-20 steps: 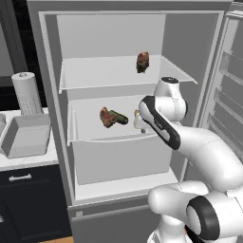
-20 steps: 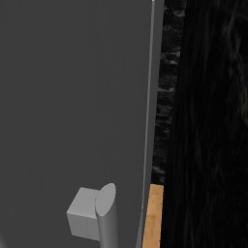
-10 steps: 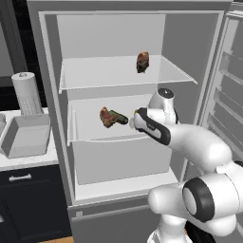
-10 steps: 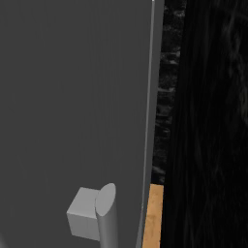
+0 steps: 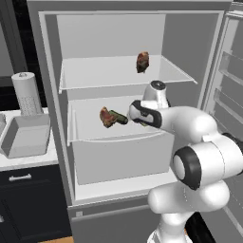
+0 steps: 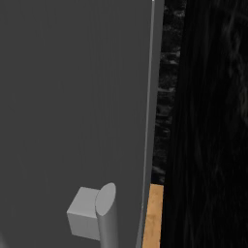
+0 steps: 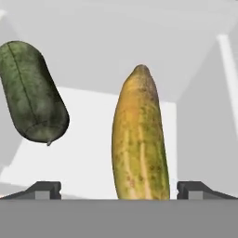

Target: Place one cucumber and one steak in each tupperware on the nearby counter, to pack two identical lunches.

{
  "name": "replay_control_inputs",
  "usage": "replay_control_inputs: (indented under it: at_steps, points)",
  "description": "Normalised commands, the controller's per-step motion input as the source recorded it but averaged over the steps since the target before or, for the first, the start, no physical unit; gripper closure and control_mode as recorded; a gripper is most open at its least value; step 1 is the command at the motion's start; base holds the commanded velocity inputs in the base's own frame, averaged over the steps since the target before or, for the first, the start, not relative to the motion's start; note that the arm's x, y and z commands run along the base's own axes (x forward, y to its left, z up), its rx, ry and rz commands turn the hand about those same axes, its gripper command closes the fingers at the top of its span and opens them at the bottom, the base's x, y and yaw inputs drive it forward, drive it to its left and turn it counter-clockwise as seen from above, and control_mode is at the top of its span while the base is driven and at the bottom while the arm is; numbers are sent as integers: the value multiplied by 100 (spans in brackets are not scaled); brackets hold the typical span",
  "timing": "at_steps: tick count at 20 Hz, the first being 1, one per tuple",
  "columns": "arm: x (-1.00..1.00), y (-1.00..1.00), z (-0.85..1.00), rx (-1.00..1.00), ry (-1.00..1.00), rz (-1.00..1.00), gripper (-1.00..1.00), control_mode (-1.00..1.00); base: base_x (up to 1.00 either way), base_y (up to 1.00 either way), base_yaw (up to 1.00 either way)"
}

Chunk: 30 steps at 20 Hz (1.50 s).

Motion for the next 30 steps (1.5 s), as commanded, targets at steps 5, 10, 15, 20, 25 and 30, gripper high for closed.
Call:
replay_control_inputs:
  at_steps: [5,10,15,20,25,30]
  points:
    - [26,-2,-28,-2,-6,0,-100,-100,0,0,0]
    - [64,-16,23,1,3,0,-100,-100,0,0,0]
    - [26,-12,4,0,3,0,-100,-100,0,0,0]
    - [0,0,-38,0,5,0,-100,-100,0,0,0]
    - [0,0,-35,0,1,0,-100,-100,0,0,0]
    - [0,0,0,0,0,0,100,-100,0,0,0]
